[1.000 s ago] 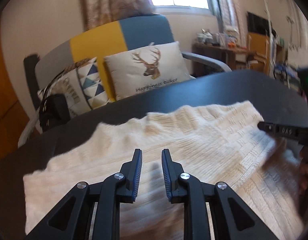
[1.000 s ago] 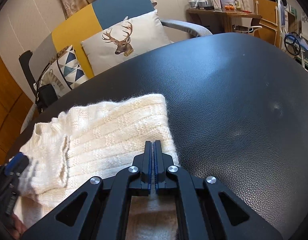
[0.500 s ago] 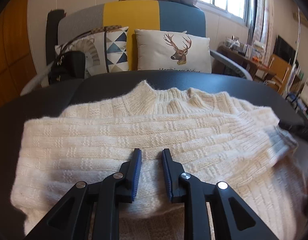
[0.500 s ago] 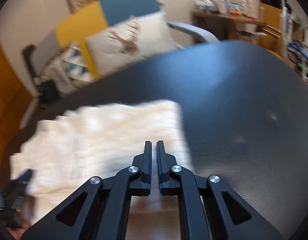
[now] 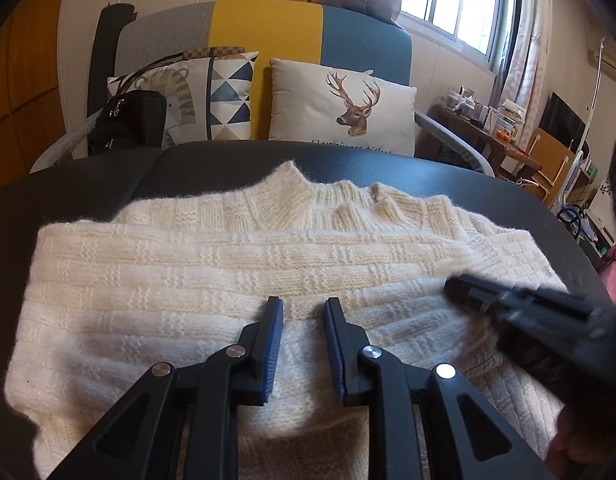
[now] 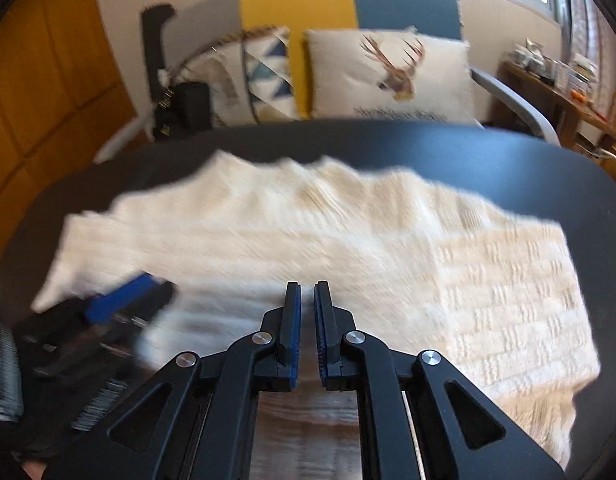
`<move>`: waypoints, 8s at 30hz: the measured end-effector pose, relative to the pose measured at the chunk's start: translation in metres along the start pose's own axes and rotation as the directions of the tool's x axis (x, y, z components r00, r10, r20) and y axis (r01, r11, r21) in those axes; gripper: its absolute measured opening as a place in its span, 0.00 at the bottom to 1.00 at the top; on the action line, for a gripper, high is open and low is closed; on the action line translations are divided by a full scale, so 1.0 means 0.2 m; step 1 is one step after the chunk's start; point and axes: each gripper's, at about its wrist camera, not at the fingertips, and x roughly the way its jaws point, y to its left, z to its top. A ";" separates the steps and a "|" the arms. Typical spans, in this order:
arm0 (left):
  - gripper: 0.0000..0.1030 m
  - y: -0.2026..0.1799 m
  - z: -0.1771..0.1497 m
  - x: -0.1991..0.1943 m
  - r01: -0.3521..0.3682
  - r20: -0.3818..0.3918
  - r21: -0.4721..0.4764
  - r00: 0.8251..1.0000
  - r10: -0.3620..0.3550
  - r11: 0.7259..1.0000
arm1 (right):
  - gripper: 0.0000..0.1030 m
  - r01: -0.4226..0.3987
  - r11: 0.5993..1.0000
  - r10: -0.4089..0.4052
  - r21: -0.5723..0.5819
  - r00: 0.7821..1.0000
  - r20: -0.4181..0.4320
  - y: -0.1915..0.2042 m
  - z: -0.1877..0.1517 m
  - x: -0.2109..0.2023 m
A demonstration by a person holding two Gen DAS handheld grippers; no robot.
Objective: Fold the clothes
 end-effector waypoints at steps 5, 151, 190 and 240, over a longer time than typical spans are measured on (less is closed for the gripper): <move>0.21 0.02 0.01 -0.03 0.024 -0.006 -0.021 1.000 -0.024 0.999 | 0.08 0.003 1.000 -0.003 -0.007 1.000 0.026 -0.01 -0.02 0.02; 0.16 0.49 0.31 0.08 -0.123 -0.026 -0.196 0.992 0.120 0.973 | 0.08 0.006 1.000 -0.005 -0.028 0.999 0.037 -0.04 -0.02 0.01; 0.20 0.05 0.03 0.10 0.036 -0.022 -0.037 0.999 -0.037 0.999 | 0.08 -0.002 1.000 0.003 -0.023 0.999 0.041 -0.04 -0.03 0.02; 0.20 0.09 -0.02 0.10 0.060 0.006 -0.047 0.998 -0.060 0.997 | 0.17 0.117 0.992 -0.116 0.056 0.993 -0.022 -0.23 0.38 0.39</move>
